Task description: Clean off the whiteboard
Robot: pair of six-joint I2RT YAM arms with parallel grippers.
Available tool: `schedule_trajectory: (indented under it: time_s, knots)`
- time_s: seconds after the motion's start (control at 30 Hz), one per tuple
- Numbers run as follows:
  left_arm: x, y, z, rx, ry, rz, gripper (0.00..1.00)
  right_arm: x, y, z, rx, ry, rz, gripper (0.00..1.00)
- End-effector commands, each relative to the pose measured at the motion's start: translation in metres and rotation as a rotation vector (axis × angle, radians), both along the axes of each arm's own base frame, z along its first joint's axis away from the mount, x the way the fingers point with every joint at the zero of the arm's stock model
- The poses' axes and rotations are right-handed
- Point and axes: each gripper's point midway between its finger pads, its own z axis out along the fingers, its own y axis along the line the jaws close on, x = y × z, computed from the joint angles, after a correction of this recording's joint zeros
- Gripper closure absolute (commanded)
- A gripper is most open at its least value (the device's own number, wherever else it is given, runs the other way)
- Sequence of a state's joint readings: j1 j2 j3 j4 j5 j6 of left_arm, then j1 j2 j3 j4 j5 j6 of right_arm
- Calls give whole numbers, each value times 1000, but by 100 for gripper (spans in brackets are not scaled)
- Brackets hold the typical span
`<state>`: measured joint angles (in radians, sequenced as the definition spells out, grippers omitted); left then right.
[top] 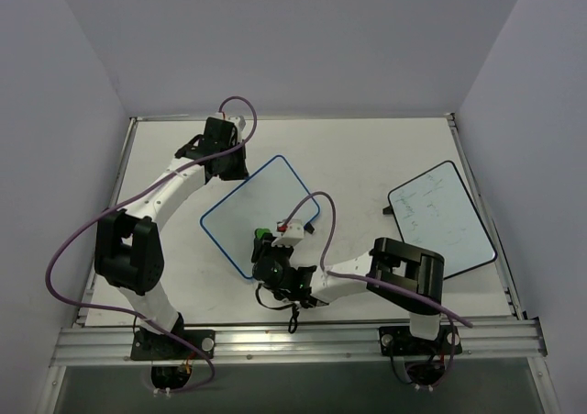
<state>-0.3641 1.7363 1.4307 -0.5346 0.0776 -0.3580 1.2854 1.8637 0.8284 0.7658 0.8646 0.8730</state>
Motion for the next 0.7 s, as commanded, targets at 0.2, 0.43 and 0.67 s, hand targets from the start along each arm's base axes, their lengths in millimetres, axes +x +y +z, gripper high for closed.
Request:
schedule_trajectory:
  time_s: [0.2, 0.43, 0.67]
  knots:
    - [-20, -21, 9, -52, 29, -72, 98, -49, 0, -71, -96, 205, 163, 100]
    - [-21, -20, 10, -50, 27, -70, 98, -41, -14, -77, -111, 205, 113, 100]
    - [-21, -20, 8, -48, 30, -71, 98, -13, -46, -82, -90, 226, 28, 100]
